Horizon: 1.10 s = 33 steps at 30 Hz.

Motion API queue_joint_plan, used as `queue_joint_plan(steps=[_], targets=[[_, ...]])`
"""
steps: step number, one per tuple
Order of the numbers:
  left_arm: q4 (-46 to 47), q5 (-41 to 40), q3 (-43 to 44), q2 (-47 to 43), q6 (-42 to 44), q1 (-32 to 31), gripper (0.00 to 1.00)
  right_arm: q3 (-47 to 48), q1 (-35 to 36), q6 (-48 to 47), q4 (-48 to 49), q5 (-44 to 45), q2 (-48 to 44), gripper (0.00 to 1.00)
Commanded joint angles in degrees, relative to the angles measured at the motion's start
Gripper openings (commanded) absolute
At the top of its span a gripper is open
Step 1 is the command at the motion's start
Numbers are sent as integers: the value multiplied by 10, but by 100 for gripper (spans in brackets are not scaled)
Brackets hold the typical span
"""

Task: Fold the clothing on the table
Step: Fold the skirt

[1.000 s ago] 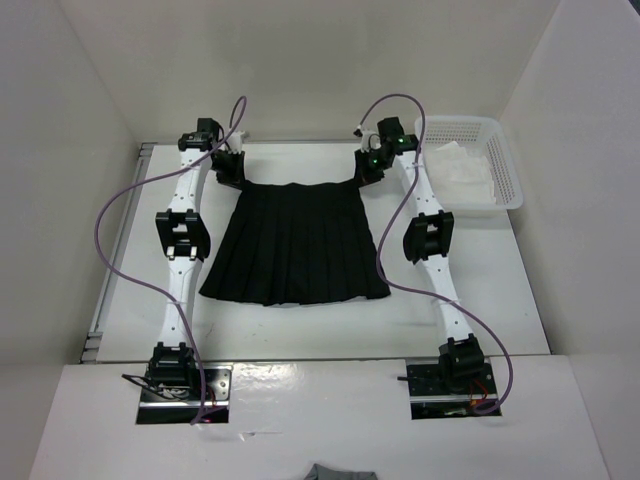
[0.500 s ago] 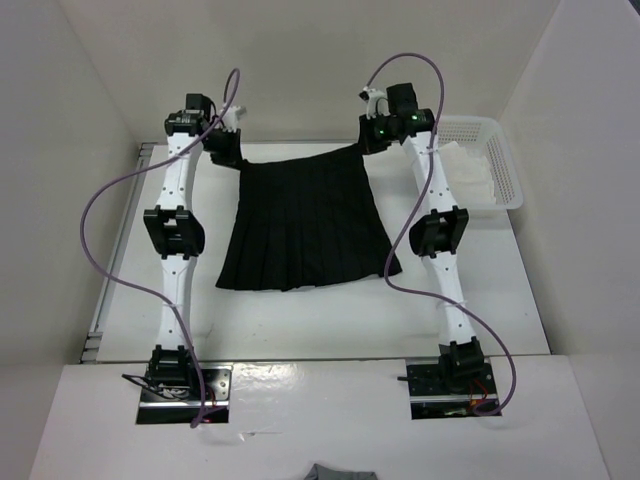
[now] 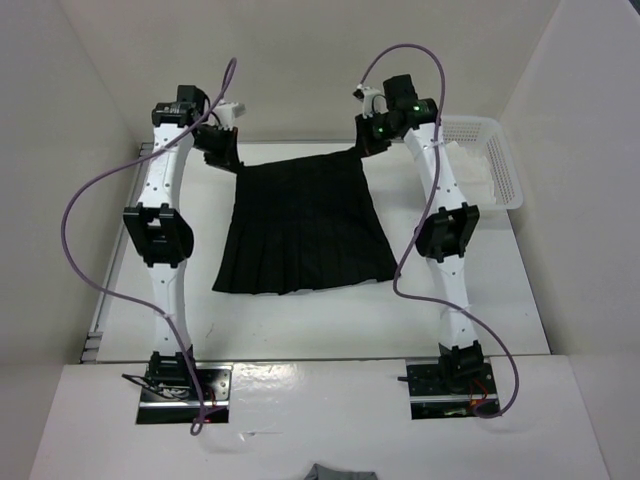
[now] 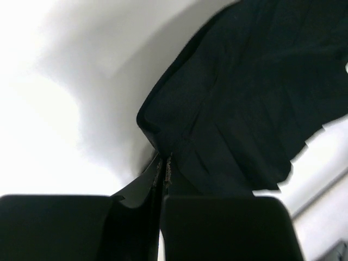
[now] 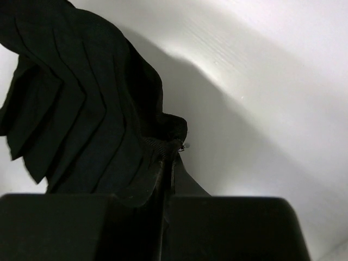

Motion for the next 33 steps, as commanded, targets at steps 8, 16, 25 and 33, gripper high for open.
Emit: queue_joint_plan(steps=[8, 16, 25, 33], targets=[[174, -117, -412, -356, 1, -42, 0, -144, 31, 4, -3, 36, -224, 0], [238, -152, -599, -437, 1, -37, 0, -621, 83, 17, 245, 153, -460, 0], [270, -163, -733, -478, 34, -37, 0, -840, 83, -14, 300, 176, -523, 0], [248, -150, -786, -558, 97, -42, 7, -891, 83, -60, 300, 181, -562, 0]])
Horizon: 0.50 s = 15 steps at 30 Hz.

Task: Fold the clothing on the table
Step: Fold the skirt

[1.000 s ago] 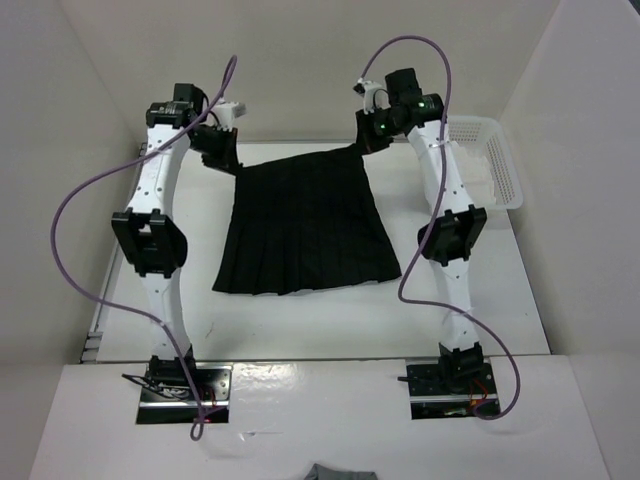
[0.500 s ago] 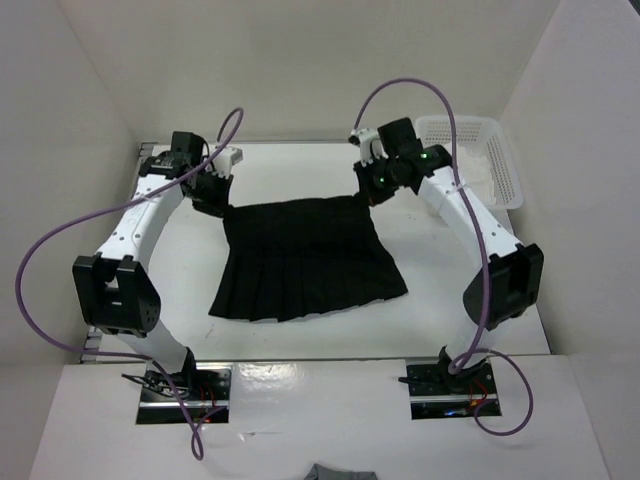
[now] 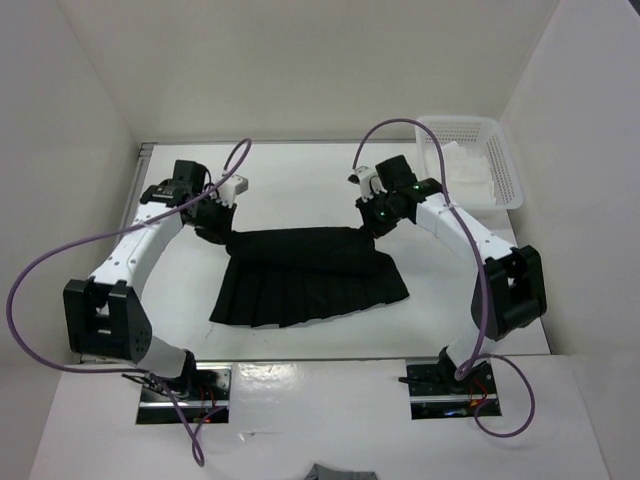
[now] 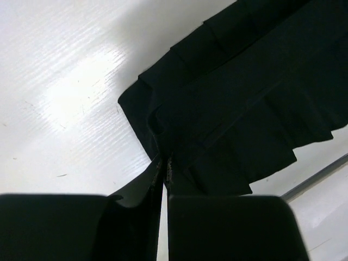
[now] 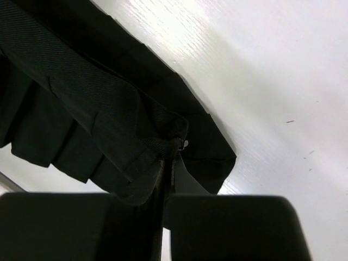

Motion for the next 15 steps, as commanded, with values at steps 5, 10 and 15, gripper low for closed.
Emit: queue_joint_plan(steps=[5, 10, 15], targets=[[-62, -36, -15, -107, 115, -3, 13, -12, -7, -69, -20, 30, -71, 0], [-100, -36, -34, -166, 148, -23, 23, -12, -1, -109, -58, 15, -87, 0], [-128, -36, -51, -213, 175, -40, 29, -23, 5, -129, -71, 8, -107, 0]])
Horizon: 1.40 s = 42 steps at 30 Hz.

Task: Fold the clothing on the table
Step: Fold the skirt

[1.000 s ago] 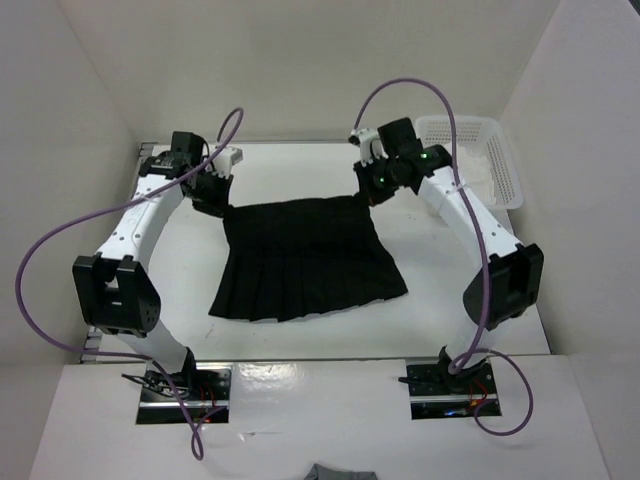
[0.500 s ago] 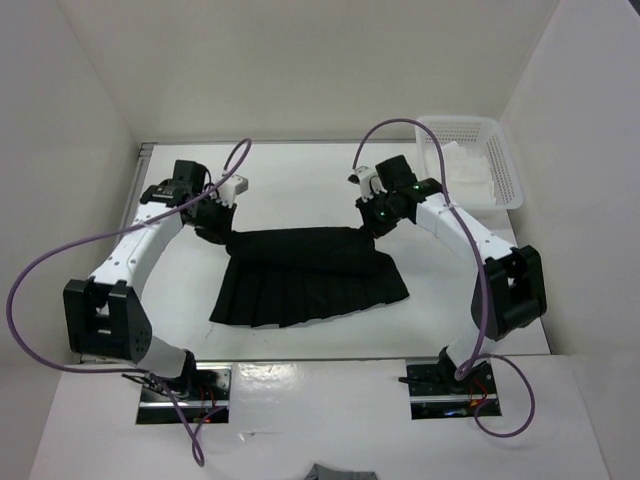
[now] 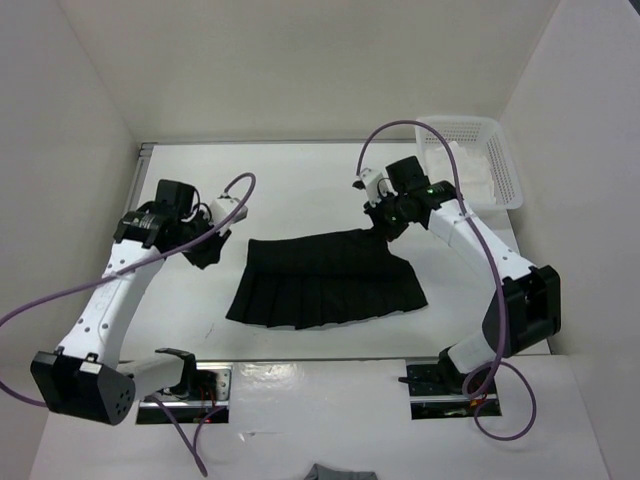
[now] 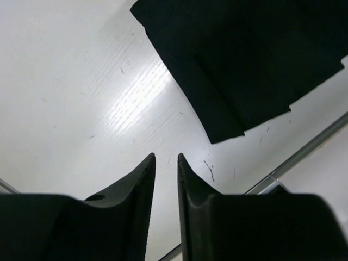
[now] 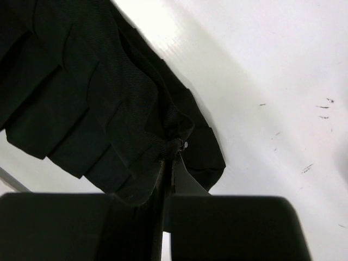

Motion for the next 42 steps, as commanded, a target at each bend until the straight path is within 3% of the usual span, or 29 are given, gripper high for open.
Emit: queue_joint_plan(steps=[1, 8, 15, 19, 22, 25, 27, 32, 33, 36, 42], targets=[[-33, 1, -6, -25, 35, -8, 32, -10, 12, -46, -42, -19, -33, 0], [-41, -11, -30, -66, 36, -8, 34, -34, 73, -131, -124, -54, -68, 2], [-41, -27, -35, -107, 26, -8, 37, -56, 156, -139, -182, -43, -120, 8], [-41, -33, -41, -124, 14, -8, 39, -68, 190, -152, -218, -35, -156, 57], [-41, -40, -35, -140, 9, -8, 43, -85, 190, -152, -224, -10, -173, 71], [-35, -61, -35, -156, -3, -8, 48, -92, 190, -152, -216, 13, -189, 73], [-30, -72, -35, -156, -11, -8, 51, -92, 190, -138, -196, 26, -196, 79], [-11, -78, -30, -104, -55, -8, 76, -92, 190, -45, -90, 66, -184, 95], [-11, -88, -22, -89, -64, -8, 86, -86, 190, -34, -81, 81, -158, 95], [-11, -74, 14, -20, -80, -14, 99, -59, 183, 2, -73, 89, -89, 97], [44, -85, 52, 115, -97, -64, 99, -8, 130, 47, -60, 91, -32, 99]])
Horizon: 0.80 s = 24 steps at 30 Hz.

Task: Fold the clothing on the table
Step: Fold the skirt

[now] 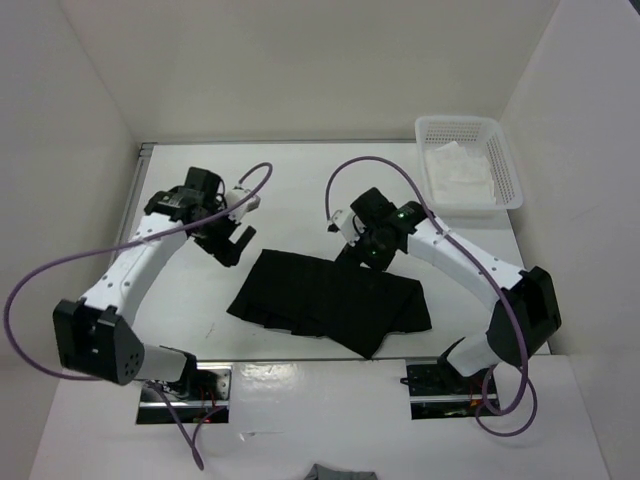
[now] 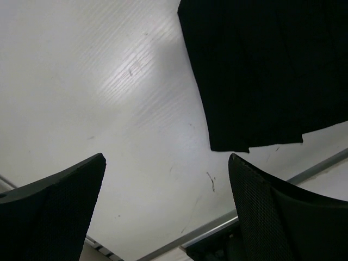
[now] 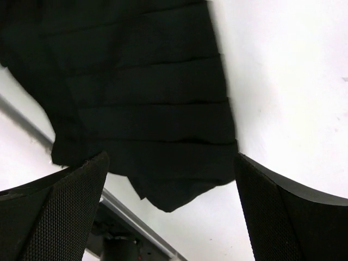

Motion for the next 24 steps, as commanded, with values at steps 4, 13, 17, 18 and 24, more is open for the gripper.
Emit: queue_joint_plan(steps=[4, 13, 17, 18, 24], targets=[[73, -30, 24, 124, -31, -77, 99, 53, -79, 40, 32, -2, 1, 99], [131, -59, 19, 229, -11, -108, 98, 70, -106, 45, 9, -1, -49, 99], [152, -47, 24, 264, 7, -108, 97, 81, -106, 45, 9, -1, -55, 99], [152, -47, 31, 270, 7, -114, 96, 81, -106, 45, 9, -1, -55, 99], [163, -12, 49, 289, 36, -119, 96, 76, -111, 45, 14, -1, -60, 99]])
